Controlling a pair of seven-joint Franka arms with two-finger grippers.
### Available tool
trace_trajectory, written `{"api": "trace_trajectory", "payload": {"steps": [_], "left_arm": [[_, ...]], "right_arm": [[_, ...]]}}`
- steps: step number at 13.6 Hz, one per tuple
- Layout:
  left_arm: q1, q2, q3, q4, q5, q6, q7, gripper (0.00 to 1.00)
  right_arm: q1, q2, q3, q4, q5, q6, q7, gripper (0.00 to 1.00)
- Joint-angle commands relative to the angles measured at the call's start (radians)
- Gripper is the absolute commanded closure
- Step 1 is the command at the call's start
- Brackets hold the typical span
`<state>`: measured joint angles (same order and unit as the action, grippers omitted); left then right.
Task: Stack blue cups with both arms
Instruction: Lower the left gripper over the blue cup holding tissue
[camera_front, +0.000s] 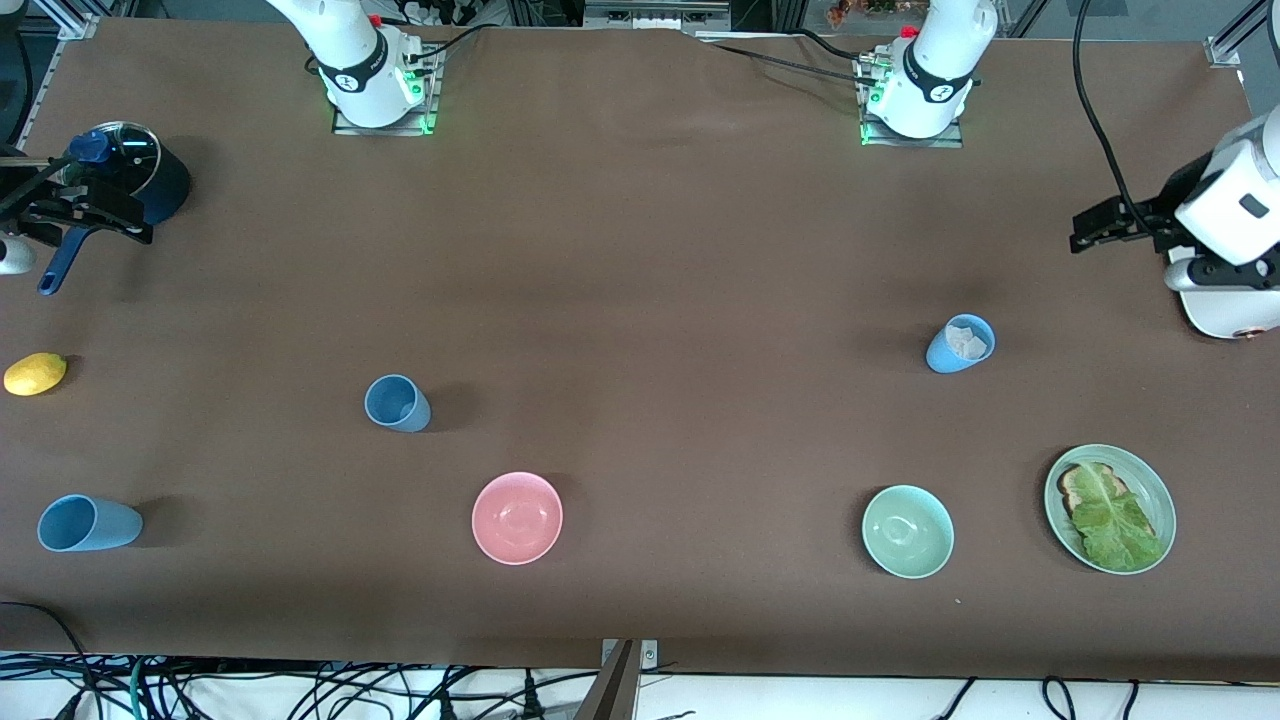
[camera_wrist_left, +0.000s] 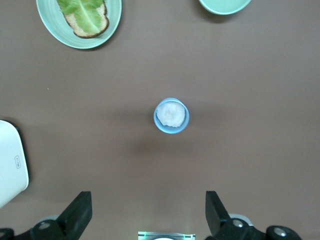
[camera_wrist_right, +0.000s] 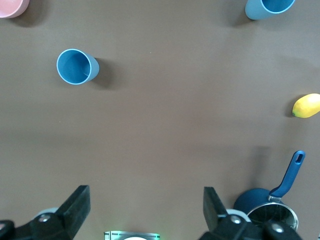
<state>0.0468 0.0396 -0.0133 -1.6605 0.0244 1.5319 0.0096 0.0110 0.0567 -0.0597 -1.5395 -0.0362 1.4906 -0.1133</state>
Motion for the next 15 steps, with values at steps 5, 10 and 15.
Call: {"api": "trace_trajectory", "payload": {"steps": [5, 10, 15], "left_arm": [[0.070, 0.167, -0.005, -0.043, 0.006, 0.135, 0.095, 0.00], [0.059, 0.160, -0.031, -0.241, 0.008, 0.356, 0.095, 0.00], [0.059, 0.164, -0.033, -0.441, 0.009, 0.597, 0.096, 0.00]], "right_arm": [[-0.002, -0.006, 0.004, 0.013, -0.004, -0.013, 0.007, 0.00], [-0.002, -0.006, 0.003, 0.013, -0.004, -0.016, 0.004, 0.00], [-0.002, -0.006, 0.003, 0.013, -0.004, -0.016, 0.003, 0.00]]}}
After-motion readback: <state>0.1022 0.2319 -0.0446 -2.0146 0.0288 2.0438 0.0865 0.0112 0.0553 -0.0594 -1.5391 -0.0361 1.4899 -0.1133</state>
